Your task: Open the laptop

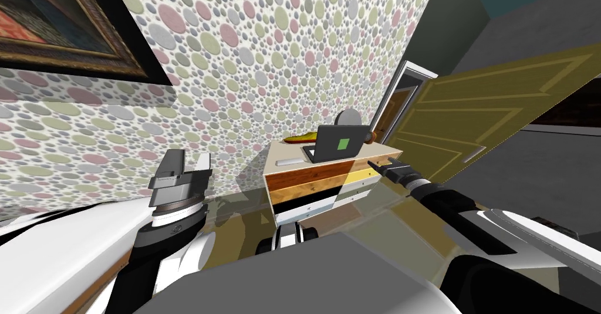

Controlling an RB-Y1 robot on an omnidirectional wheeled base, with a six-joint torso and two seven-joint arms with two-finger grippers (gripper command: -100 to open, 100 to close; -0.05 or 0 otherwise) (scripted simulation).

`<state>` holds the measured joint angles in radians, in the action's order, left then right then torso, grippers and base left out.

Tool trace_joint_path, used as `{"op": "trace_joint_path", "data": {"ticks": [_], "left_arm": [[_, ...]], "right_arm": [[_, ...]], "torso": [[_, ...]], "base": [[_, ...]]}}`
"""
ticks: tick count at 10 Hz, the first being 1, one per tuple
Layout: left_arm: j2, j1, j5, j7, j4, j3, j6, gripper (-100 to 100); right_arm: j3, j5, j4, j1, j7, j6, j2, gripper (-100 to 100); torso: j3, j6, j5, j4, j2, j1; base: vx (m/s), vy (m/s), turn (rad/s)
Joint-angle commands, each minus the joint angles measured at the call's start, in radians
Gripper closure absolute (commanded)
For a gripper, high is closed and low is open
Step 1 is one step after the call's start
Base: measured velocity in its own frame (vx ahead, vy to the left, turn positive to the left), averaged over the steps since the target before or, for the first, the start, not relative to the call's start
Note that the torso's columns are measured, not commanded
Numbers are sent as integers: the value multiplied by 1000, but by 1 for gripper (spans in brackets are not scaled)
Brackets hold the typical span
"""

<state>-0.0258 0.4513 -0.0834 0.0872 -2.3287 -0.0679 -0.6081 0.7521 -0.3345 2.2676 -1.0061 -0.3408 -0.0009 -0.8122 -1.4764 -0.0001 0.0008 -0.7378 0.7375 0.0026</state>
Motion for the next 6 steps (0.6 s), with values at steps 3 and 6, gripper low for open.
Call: {"op": "trace_joint_path", "data": {"ticks": [3,6], "left_arm": [[0,0,0,0,0,0,0,0],[0,0,0,0,0,0,0,0]], "right_arm": [[137,-38,-17,-77,-33,58,-139,-100],[212,-57,-27,-117,-49,90,-228,-100]], "torso": [[1,0,-1,-1,2,-3],[0,0,-1,0,-1,-4]], "base": [[44,243,55],[63,207,48]]}}
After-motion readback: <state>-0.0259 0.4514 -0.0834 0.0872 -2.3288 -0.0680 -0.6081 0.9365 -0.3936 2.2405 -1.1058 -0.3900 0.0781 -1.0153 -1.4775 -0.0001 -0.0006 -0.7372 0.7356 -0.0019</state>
